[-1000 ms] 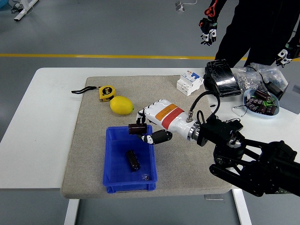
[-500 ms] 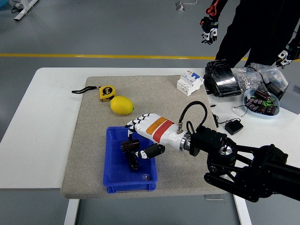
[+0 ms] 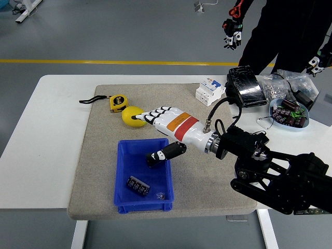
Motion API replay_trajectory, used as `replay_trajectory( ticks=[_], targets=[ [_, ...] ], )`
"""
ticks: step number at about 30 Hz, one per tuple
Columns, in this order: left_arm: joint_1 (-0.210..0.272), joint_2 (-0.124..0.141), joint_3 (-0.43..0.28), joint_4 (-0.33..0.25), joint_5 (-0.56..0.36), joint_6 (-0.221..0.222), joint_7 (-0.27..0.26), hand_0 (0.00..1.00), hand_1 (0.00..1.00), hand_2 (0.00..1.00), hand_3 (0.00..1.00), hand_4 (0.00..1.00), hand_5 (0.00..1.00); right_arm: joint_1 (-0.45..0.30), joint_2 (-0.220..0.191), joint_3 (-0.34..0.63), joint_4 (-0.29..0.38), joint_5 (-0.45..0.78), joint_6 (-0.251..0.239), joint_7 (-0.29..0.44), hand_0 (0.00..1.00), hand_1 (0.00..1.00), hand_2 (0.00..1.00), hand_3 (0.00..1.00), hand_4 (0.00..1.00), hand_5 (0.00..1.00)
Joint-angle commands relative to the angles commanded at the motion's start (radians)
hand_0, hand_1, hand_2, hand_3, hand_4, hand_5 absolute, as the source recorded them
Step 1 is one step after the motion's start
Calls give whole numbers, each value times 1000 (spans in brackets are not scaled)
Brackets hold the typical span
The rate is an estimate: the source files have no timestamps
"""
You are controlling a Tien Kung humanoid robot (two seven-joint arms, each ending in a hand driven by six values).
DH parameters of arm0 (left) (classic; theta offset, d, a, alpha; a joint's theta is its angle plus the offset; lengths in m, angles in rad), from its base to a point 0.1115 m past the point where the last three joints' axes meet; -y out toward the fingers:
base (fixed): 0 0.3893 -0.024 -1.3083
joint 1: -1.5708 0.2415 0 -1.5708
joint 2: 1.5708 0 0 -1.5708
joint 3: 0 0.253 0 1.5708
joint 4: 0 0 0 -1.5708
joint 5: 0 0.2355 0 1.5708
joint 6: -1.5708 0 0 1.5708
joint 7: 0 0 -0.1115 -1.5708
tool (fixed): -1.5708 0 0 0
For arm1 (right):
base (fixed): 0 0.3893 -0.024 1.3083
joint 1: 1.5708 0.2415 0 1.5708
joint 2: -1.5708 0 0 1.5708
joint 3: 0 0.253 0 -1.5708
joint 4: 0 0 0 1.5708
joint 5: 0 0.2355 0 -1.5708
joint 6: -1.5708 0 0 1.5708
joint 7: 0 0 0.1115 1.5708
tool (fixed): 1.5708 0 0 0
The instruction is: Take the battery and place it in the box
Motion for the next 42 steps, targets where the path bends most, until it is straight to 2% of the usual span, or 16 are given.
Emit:
replay_trajectory(
  ticks=[6, 9, 10, 11, 15, 18, 22, 23, 24, 28, 29, 32, 34, 35, 40, 42],
  targets=[
    [5, 4, 0, 3, -7, 6, -4, 580, 589, 627, 583, 632, 586, 2, -99, 152, 93, 70, -34, 23, 842, 849, 905, 938, 883, 424],
    [7, 5, 2, 5, -13, 9, -5, 580, 589, 627, 583, 632, 586, -35, -162, 192, 148, 186, -49, 52, 842, 849, 905, 938, 883, 424],
    [6, 6, 1, 5, -11, 9, -4, 580, 589, 627, 583, 632, 586, -52, -178, 201, 163, 223, -39, 63, 842, 849, 905, 938, 883, 424],
    [5, 6, -1, 5, -8, 8, -3, 580, 586, 627, 582, 632, 586, -77, -199, 210, 183, 262, -13, 72, 799, 808, 846, 872, 921, 462],
    [-3, 4, -3, 3, -1, 9, 0, 580, 586, 627, 582, 632, 586, -205, -284, 248, 223, 431, 86, 137, 799, 808, 846, 872, 921, 462],
    [-3, 1, -4, 5, -1, 15, -1, 579, 590, 627, 582, 632, 586, -306, -306, 292, 220, 561, 119, 184, 791, 805, 848, 874, 959, 501],
    [4, -10, -27, 14, 1, 34, -1, 579, 590, 627, 582, 632, 586, -422, -296, 364, 193, 730, 136, 229, 791, 805, 848, 874, 959, 501],
    [5, -13, -40, 17, 13, 35, 1, 576, 596, 630, 584, 631, 587, -451, -289, 388, 186, 769, 138, 240, 797, 807, 849, 875, 987, 543],
    [6, -15, -47, 18, 21, 34, 2, 576, 596, 630, 584, 631, 587, -481, -283, 414, 181, 808, 141, 250, 797, 807, 849, 875, 987, 543],
    [11, -14, -33, 18, 12, 30, -1, 576, 596, 630, 584, 631, 587, -581, -258, 505, 164, 977, 160, 279, 797, 807, 849, 875, 987, 543],
    [12, -13, -30, 18, 9, 29, -2, 579, 599, 634, 585, 631, 588, -606, -247, 529, 161, 1022, 166, 288, 795, 810, 852, 877, 998, 646],
    [17, -10, -20, 17, 3, 26, -5, 579, 599, 634, 585, 631, 588, -675, -214, 597, 151, 1136, 170, 305, 795, 810, 852, 877, 998, 646],
    [21, -9, -11, 17, -6, 26, -7, 579, 599, 634, 585, 631, 588, -723, -182, 644, 147, 1155, 174, 313, 795, 810, 852, 877, 998, 646],
    [23, -9, -7, 16, -8, 26, -8, 578, 603, 635, 587, 632, 590, -742, -170, 663, 146, 1152, 177, 314, 803, 815, 849, 881, 998, 691],
    [40, -4, 7, 11, 1, 14, -9, 578, 603, 635, 587, 632, 590, -831, -103, 750, 144, 1109, 189, 306, 803, 815, 849, 881, 998, 691],
    [46, -3, 11, 8, 8, 7, -9, 583, 613, 636, 586, 628, 585, -850, -82, 781, 140, 1076, 192, 295, 806, 819, 849, 884, 998, 720]
  ],
)
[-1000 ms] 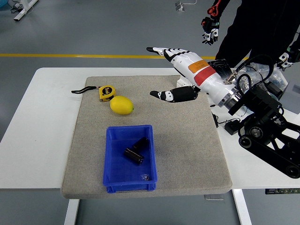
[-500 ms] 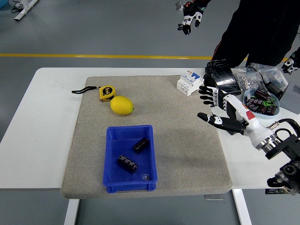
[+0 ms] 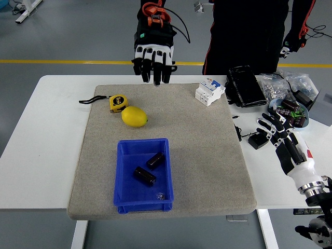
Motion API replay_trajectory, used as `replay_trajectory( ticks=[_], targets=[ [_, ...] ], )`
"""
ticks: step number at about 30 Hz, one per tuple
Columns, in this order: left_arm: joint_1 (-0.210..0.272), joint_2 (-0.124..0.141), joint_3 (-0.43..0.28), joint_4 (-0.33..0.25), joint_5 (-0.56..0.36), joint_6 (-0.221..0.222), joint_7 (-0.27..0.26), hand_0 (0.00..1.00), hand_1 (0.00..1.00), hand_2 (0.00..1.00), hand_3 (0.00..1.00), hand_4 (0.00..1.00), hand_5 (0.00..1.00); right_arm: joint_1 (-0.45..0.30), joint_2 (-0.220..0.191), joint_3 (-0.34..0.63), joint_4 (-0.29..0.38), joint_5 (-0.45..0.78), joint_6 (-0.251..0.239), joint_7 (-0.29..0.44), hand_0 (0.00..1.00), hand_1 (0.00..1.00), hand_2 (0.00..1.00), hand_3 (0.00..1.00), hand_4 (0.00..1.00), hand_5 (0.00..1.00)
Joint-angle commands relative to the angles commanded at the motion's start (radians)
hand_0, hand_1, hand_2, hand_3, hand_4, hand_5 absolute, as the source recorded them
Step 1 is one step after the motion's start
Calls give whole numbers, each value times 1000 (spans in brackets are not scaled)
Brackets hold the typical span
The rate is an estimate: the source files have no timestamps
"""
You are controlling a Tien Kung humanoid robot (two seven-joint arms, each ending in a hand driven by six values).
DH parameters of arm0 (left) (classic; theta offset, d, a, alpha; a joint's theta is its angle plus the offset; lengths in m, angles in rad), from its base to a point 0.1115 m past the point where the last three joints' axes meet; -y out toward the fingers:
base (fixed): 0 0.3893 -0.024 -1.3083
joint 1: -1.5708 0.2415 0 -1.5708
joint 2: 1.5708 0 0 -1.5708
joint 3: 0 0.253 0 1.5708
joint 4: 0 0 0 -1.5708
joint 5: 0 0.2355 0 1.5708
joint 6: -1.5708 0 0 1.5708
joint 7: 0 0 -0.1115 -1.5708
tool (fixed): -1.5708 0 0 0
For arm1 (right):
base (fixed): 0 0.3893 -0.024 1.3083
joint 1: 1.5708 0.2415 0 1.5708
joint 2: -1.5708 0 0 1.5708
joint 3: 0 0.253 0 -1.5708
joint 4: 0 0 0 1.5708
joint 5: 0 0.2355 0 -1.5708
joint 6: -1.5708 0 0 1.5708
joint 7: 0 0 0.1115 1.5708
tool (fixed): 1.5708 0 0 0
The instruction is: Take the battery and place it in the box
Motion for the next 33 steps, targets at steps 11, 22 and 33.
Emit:
replay_trajectory(
  ticks=[11, 22, 33],
  targets=[
    [17, 14, 50, -7, -32, -21, -18, 584, 615, 642, 583, 631, 590, -49, 69, 94, -12, -40, 26, -23, 809, 819, 841, 868, 998, 735],
    [64, 13, 157, -6, -187, -17, -37, 593, 635, 642, 583, 632, 589, -56, 98, 122, -12, -71, 47, -82, 801, 808, 817, 852, 998, 739],
    [93, -4, 254, -10, -229, 18, -83, 680, 714, 638, 586, 640, 600, -64, 85, 120, -8, -48, 55, -91, 775, 766, 792, 822, 998, 744]
  ],
)
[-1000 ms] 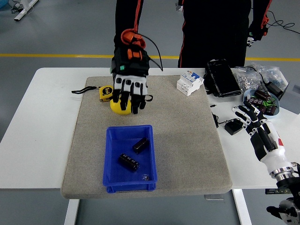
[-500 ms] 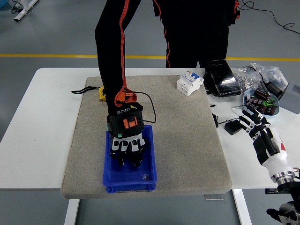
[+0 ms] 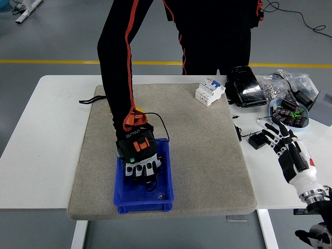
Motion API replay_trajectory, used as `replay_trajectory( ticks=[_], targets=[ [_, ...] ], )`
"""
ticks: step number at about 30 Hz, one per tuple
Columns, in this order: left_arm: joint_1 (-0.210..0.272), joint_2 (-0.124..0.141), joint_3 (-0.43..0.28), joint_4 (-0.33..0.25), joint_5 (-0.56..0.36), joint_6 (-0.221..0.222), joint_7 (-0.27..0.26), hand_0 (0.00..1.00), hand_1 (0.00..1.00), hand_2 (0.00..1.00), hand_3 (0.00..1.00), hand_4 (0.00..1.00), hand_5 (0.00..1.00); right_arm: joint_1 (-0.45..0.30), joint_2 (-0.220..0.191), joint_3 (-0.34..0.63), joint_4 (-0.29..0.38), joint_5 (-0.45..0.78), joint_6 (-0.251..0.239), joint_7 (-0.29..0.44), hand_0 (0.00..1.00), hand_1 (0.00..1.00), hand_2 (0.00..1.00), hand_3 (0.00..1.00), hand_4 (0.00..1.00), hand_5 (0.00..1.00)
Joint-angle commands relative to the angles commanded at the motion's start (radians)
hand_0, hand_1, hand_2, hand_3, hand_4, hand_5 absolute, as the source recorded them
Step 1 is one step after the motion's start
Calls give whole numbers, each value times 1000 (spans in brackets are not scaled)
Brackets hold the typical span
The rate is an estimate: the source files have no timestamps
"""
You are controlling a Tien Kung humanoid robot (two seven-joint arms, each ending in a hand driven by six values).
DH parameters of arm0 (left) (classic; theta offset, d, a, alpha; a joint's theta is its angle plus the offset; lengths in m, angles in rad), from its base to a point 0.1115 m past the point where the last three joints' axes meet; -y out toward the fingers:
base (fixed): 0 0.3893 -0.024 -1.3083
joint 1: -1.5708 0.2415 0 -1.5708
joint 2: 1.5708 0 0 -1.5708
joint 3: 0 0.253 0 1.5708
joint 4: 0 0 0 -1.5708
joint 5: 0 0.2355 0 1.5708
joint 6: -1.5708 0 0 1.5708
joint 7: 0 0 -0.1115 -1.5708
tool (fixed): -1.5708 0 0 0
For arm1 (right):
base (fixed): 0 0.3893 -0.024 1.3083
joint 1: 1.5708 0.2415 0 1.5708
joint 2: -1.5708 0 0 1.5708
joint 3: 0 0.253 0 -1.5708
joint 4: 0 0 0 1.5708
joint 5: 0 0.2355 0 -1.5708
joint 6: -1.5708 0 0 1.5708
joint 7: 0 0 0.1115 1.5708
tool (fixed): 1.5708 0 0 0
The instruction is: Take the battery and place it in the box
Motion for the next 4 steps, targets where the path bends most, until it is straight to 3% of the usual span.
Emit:
replay_trajectory(
  ticks=[4],
  targets=[
    [10, -2, 11, 7, -21, 20, -9, 657, 687, 660, 586, 641, 598, -8, -4, -4, 2, -5, 2, -4, 775, 763, 790, 818, 998, 750]
  ],
)
